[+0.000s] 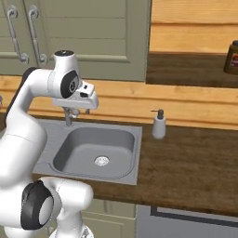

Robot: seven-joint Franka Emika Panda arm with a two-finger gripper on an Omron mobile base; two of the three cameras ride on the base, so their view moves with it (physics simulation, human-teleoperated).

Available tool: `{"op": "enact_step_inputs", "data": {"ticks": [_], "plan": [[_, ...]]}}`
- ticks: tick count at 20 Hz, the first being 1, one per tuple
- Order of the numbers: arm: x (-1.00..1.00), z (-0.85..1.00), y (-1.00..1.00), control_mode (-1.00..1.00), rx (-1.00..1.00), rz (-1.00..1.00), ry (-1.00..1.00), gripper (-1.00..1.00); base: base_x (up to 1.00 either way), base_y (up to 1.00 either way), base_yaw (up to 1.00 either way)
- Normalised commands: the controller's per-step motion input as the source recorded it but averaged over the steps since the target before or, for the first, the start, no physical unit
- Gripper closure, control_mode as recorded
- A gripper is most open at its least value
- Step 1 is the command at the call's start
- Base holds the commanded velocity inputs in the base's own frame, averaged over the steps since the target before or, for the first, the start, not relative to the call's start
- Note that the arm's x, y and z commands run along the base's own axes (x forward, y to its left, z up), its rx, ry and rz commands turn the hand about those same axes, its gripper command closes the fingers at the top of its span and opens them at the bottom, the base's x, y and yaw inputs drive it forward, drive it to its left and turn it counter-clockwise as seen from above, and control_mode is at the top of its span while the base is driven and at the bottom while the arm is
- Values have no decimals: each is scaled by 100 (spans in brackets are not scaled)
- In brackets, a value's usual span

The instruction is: Navigate to the sink.

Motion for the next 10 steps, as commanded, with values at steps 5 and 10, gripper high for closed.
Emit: {"op": "enact_step_inputs", "data": {"ticks": [5,10], "plan": [[0,0,0,100,0,0,0,-100,26,100,7],[0,0,0,100,0,0,0,-100,32,100,0]]}}
